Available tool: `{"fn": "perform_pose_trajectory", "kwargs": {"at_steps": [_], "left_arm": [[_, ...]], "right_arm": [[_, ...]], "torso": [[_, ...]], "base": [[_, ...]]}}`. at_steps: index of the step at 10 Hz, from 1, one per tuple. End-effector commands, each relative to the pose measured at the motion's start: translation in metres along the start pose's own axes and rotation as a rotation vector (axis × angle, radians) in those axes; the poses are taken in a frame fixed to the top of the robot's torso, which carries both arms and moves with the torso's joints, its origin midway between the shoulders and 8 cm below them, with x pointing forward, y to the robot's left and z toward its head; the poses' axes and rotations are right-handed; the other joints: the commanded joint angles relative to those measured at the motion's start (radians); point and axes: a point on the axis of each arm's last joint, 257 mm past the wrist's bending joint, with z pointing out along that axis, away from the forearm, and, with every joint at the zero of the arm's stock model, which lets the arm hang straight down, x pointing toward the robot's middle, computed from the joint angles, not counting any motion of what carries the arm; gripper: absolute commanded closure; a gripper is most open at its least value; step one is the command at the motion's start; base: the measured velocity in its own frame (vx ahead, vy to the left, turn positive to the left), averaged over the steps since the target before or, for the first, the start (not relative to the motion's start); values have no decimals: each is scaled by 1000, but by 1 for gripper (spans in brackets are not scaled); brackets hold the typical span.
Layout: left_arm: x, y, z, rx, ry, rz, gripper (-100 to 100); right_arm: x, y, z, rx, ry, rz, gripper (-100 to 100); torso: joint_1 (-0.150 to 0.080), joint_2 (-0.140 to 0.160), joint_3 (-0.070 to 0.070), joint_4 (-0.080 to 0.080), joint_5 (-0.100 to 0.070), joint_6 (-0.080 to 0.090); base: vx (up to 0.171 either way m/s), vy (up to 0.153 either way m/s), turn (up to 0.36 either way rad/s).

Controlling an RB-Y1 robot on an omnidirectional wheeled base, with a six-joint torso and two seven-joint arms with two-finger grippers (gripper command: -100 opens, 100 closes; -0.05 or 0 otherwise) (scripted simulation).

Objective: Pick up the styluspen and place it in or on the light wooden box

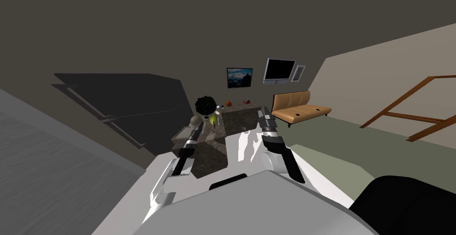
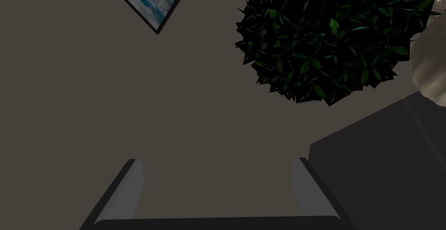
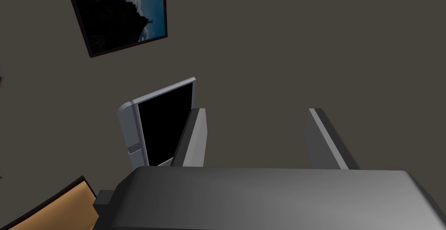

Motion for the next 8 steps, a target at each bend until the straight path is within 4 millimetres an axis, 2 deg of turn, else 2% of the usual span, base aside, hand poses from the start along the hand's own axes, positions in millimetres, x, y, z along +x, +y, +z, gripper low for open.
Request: {"fn": "perform_pose_trajectory", "kwargs": {"at_steps": [1, 2, 6, 8], "left_arm": [[16, 8, 3, -8, 37, 67, -100], [28, 15, 4, -14, 65, 111, -100], [54, 32, 3, -27, 131, 200, -100], [76, 43, 1, -24, 190, 287, -100]], "right_arm": [[0, 0, 0, 0, 0, 0, 0], [0, 0, 0, 0, 0, 0, 0], [0, 0, 0, 0, 0, 0, 0], [0, 0, 0, 0, 0, 0, 0]], "torso": [[0, 0, 0, 0, 0, 0], [0, 0, 0, 0, 0, 0], [0, -1, -1, 0, 0, 0], [-1, -2, -1, 0, 0, 0]], "base": [[7, 38, -79], [16, 44, -85], [15, 31, -48], [30, 25, -76]]}}
